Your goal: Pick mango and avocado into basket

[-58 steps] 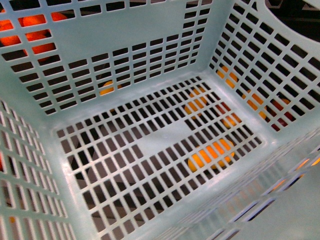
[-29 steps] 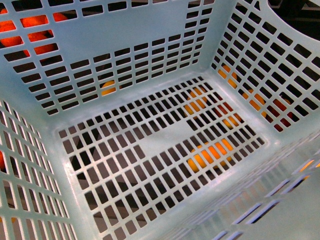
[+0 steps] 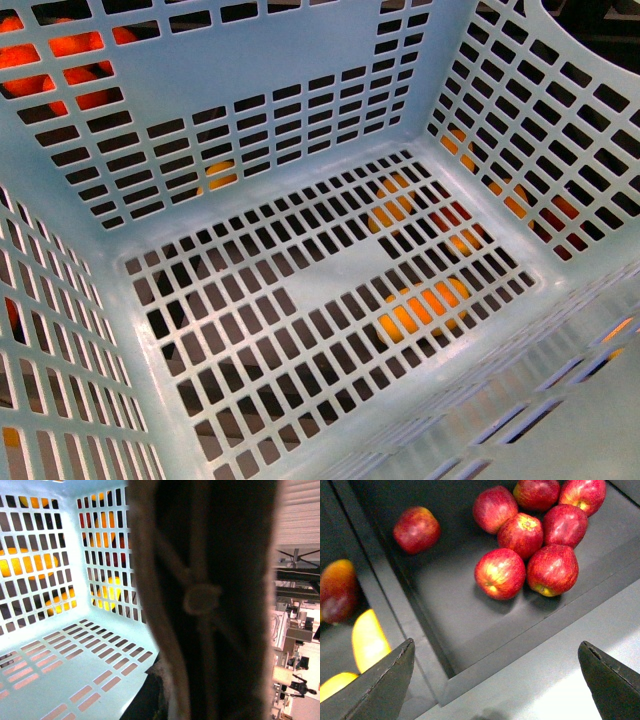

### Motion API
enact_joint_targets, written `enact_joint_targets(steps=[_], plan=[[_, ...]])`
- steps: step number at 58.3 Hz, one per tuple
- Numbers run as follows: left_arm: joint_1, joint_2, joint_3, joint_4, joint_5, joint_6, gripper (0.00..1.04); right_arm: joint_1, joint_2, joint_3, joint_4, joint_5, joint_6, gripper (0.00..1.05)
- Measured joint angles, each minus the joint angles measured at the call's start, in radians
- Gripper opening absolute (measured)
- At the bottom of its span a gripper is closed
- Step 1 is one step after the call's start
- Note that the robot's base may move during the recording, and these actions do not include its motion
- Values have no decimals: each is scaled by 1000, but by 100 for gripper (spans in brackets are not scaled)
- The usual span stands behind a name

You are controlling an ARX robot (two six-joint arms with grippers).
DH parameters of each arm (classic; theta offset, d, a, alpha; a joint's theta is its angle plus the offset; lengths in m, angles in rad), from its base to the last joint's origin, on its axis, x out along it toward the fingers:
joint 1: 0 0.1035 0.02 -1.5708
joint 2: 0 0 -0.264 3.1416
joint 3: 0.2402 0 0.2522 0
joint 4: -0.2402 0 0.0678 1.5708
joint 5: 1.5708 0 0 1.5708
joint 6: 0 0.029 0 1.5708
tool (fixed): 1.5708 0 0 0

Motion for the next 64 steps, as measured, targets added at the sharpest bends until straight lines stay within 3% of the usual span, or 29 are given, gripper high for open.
enact_joint_targets(steps=[15,26,36,41,64], plan=[[0,0,0,0,3,-1,4,-41,501,270,31,53,-55,96],[0,0,0,0,2,0,4,-12,616,409,4,47,-9,96],[0,0,0,0,3,0,4,70,632,481,-23,-43,-10,96],[0,0,0,0,3,0,4,124,632,478,-28,-134,-53,96],[0,0,0,0,3,-1,4,289,592,388,-51,-270,-250,96]])
